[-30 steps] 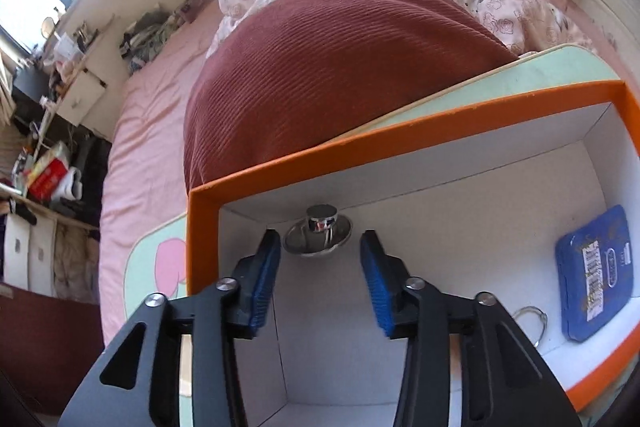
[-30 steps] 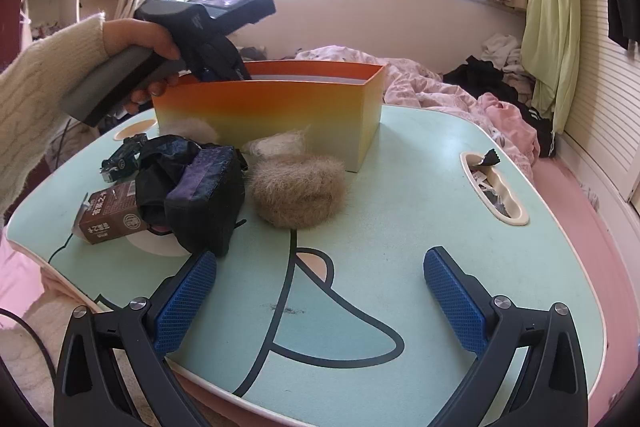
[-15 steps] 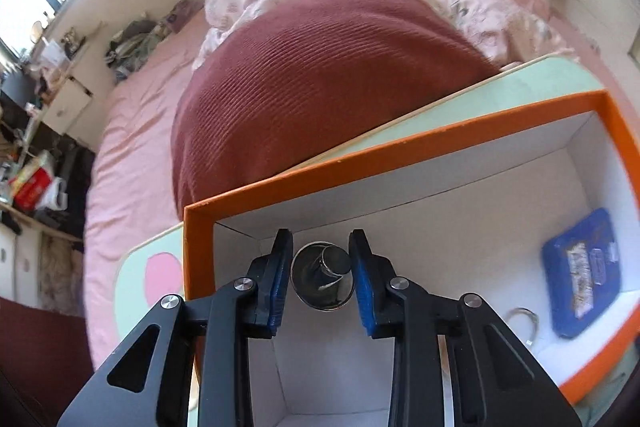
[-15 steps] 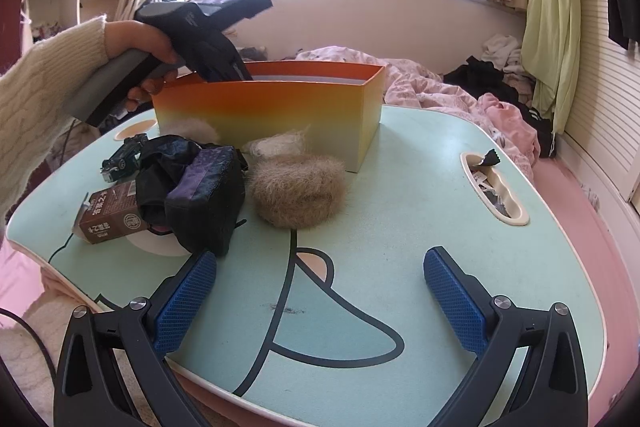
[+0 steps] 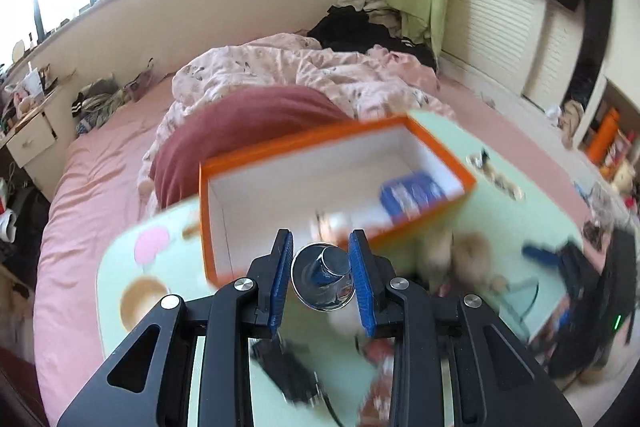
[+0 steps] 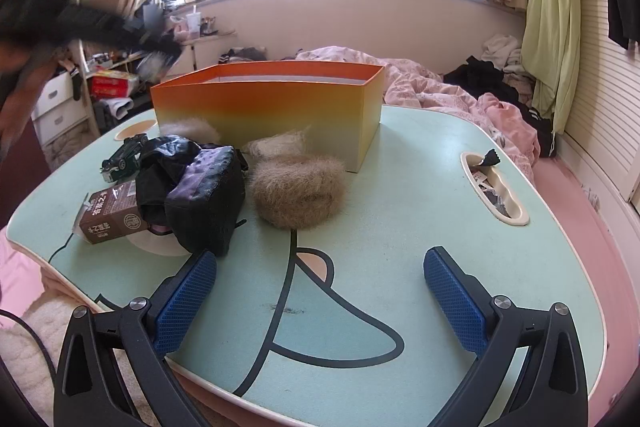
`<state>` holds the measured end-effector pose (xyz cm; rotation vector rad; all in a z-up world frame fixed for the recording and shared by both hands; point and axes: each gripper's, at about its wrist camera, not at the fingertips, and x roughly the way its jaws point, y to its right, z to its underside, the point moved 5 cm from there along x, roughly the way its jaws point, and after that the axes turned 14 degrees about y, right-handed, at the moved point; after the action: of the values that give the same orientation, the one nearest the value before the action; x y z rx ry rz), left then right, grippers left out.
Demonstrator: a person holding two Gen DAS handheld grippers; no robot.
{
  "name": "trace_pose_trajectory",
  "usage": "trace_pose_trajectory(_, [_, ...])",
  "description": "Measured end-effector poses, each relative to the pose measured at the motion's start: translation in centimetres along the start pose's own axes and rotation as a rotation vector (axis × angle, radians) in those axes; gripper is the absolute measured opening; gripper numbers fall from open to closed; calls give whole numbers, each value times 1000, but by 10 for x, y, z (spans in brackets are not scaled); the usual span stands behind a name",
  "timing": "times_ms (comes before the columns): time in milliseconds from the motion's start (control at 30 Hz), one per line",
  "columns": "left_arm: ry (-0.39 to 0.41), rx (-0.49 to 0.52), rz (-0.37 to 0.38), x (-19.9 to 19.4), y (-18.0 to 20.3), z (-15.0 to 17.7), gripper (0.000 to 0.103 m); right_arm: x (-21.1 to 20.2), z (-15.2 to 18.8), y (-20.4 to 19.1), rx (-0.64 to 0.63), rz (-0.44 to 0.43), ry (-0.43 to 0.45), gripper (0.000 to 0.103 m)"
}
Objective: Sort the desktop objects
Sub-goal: 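Lift the silver cup out, set it beside the green car, open left gripper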
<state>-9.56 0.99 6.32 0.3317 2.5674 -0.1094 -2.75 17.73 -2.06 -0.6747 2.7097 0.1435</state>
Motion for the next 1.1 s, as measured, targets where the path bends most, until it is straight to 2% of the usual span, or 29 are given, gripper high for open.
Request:
trace_pose_trajectory(133, [-30, -13, 42, 10, 15, 25, 31, 0, 0, 0, 1, -1, 0, 103])
trace_pose_trajectory(200, [-38, -6, 7, 17, 16, 32, 31, 0, 0, 0, 1, -1, 1, 103])
trace_pose_trajectory(267, [2, -10, -27, 13, 16, 34, 31, 0, 0, 0, 1, -1, 1, 103])
trace_pose_trajectory(300, [24, -17, -38, 9, 13, 33, 39, 0, 0, 0, 1, 0, 1, 103])
trace_pose_trajectory(400, [121, -37, -71, -17, 5, 35, 77, 0, 0, 0, 1, 0, 1, 103])
trace_pose_trajectory(433, [165, -33, -93, -30, 3, 39, 82, 0, 0, 1, 1, -1, 1, 103])
trace_pose_trajectory(500, [195, -13, -136, -45, 0, 49, 82, 0, 0, 0, 1, 0, 1, 103])
trace_pose_trajectory(633, [128, 10, -168, -63, -4, 86, 82, 0, 0, 1, 1, 0, 1, 103])
trace_pose_trajectory(733, [78, -32, -168, -65, -3, 116, 82, 1, 0, 1, 0, 2, -1, 103])
trace_pose_trajectory(833, [44, -93, -170, -52, 3, 129, 82, 1, -1, 0, 0, 5, -2, 103])
trace_pose_trajectory(900, [77, -166, -156, -44, 8, 134, 87, 2, -1, 0, -1, 7, -3, 103])
trace_pose_trajectory(933, [91, -162, -177, -40, 9, 134, 91, 2, -2, 0, 0, 6, -3, 103])
trace_pose_trajectory(967, [113, -161, -176, -37, 13, 134, 93, 2, -1, 0, 1, 6, -5, 103])
trace_pose_trajectory(1033, [115, -151, -157, -31, 17, 134, 103, 2, -1, 0, 0, 7, -4, 103])
trace_pose_trajectory(1100, [127, -153, -158, -29, 19, 136, 103, 2, -2, 0, 0, 16, -8, 103])
